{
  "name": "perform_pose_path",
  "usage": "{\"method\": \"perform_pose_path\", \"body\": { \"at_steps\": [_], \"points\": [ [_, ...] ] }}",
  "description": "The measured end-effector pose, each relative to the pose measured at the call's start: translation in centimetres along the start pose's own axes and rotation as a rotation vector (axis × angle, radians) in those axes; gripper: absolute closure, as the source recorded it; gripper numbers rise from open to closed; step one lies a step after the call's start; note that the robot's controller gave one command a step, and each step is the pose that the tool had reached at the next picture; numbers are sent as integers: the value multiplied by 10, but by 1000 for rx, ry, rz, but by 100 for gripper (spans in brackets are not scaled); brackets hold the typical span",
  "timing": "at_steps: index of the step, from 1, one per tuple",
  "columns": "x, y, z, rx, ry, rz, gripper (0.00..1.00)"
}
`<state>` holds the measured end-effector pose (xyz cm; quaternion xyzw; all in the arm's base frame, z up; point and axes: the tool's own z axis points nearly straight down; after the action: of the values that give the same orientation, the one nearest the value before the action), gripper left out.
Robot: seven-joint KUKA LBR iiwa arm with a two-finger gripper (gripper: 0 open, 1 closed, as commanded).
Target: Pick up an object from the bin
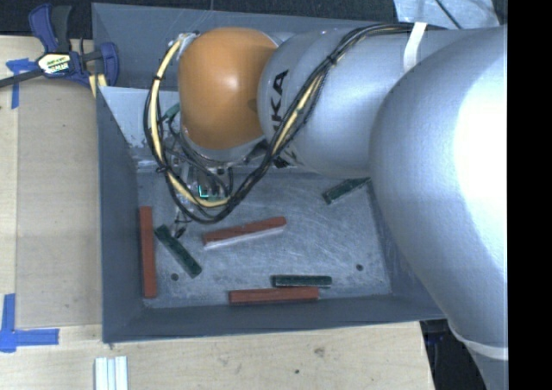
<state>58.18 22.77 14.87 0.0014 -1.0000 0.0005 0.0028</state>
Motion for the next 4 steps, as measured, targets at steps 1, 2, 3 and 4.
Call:
{"method": "perform_pose_path", "body": {
  "at_steps": [1,2,3,4],
  "points": [
    [55,-57,83,1,1,39,0],
    [73,-92,73,0,-5,135,0],
    [29,-126,79,-1,-12,203,0],
    [30,-124,78,-4,-12,200,100]
  ]
}}
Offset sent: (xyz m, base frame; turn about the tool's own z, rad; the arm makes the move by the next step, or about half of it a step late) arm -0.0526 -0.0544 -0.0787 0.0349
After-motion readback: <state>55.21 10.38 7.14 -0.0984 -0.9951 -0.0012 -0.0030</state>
